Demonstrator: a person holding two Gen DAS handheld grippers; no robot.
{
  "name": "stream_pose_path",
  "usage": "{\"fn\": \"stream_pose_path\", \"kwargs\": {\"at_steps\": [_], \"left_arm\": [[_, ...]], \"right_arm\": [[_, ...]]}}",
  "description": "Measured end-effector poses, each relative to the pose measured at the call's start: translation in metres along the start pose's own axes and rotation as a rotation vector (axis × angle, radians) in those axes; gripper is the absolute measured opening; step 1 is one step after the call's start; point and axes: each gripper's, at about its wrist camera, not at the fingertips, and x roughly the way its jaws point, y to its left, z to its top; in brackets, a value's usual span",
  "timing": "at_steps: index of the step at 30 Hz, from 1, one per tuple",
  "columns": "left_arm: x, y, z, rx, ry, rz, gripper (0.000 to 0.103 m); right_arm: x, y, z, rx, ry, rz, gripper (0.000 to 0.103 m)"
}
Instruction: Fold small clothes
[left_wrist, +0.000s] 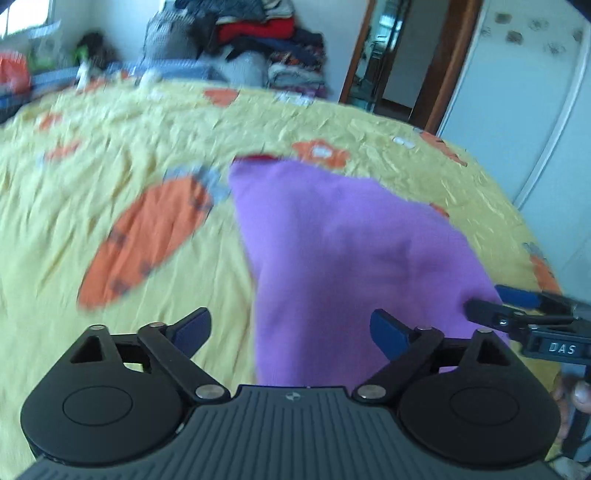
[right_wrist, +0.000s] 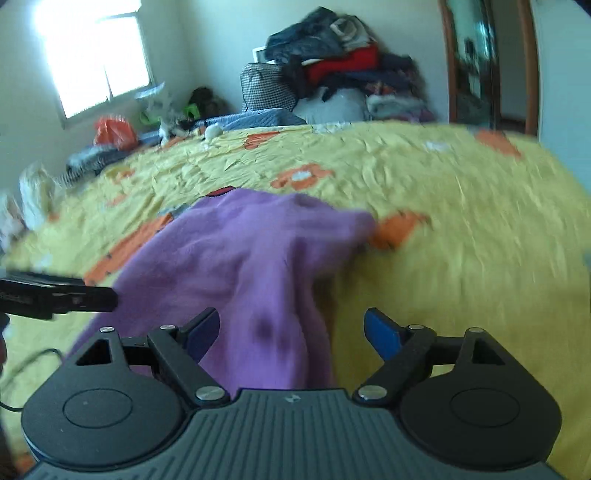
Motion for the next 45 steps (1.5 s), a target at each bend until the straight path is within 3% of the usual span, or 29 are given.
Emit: {"fn": "stream_pose_path", "kwargs": {"at_steps": [2,3,4,5,7,8,10,11,12,15,16,17,18,21,22,23,26,28,31,35,39,45], "left_arm": [[0.003,0.004,-0.013,-0.002,0.029,0.004,0.072],[0.01,0.003,-0.02,0.007,0.053,0.022,0.059],[0.015,0.003,-0.026,0.006,0.069,0.029,0.057],[0.013,-0.001,-0.033,0.042,0.032,0.05,0.058],[0.009,-0.011,-0.04,0.099,0.009,0.087,0.058],[0.006,-0.011,-0.04,0.094,0.014,0.087,0.058],[0.002,-0.01,-0.038,0.081,0.034,0.078,0.062],[-0.001,-0.009,-0.038,0.088,0.023,0.081,0.064],[-0.004,-0.009,-0.037,0.09,0.016,0.084,0.066],[-0.012,-0.011,-0.029,0.061,-0.014,0.053,0.088],[-0.012,-0.015,-0.026,0.074,-0.026,0.053,0.09],[-0.011,-0.02,-0.024,0.095,-0.026,0.062,0.09],[-0.007,-0.024,-0.023,0.111,-0.019,0.067,0.09],[0.01,-0.032,-0.028,0.153,0.032,0.082,0.088],[0.014,-0.033,-0.032,0.158,0.045,0.085,0.089],[0.016,-0.031,-0.036,0.154,0.051,0.09,0.09],[0.009,-0.026,-0.041,0.125,0.053,0.09,0.099],[-0.001,-0.025,-0.045,0.125,0.042,0.097,0.103],[-0.018,-0.024,-0.057,0.121,0.04,0.112,0.103],[-0.034,-0.025,-0.081,0.088,0.048,0.105,0.103],[-0.034,-0.035,-0.099,0.078,0.059,0.114,0.103],[-0.026,-0.05,-0.109,0.053,0.014,0.218,0.103]], "right_arm": [[-0.005,0.001,-0.012,0.01,-0.021,0.032,0.082],[-0.003,0.006,-0.015,-0.015,-0.024,-0.026,0.062],[0.004,0.009,-0.015,-0.043,-0.008,-0.154,0.048],[0.01,0.009,-0.014,-0.053,-0.007,-0.224,0.043],[0.015,0.0,-0.008,0.018,0.024,-0.209,0.046],[0.009,-0.002,-0.002,0.051,-0.003,-0.186,0.046],[0.003,-0.015,0.017,0.159,-0.073,-0.127,0.06],[0.006,-0.026,0.029,0.229,-0.089,-0.062,0.076],[0.014,-0.038,0.04,0.295,-0.094,-0.003,0.079],[0.063,-0.066,0.066,0.413,-0.007,0.08,0.079],[0.079,-0.074,0.07,0.446,0.0,0.101,0.078],[0.095,-0.077,0.074,0.444,0.034,0.129,0.063],[0.109,-0.074,0.076,0.404,0.072,0.123,0.016],[0.122,-0.051,0.085,0.208,0.035,-0.067,0.012],[0.123,-0.042,0.087,0.135,0.026,-0.116,0.013],[0.123,-0.034,0.086,0.073,0.017,-0.144,0.02],[0.096,-0.023,0.08,0.036,0.031,-0.206,0.087],[0.058,-0.018,0.065,0.064,-0.017,-0.147,0.089],[0.006,-0.004,0.023,0.062,0.002,-0.086,0.089],[-0.041,0.028,-0.047,-0.053,0.039,-0.176,0.089],[-0.057,0.04,-0.087,-0.048,0.064,-0.184,0.09],[-0.052,0.056,-0.095,-0.126,0.073,-0.268,0.092]]}}
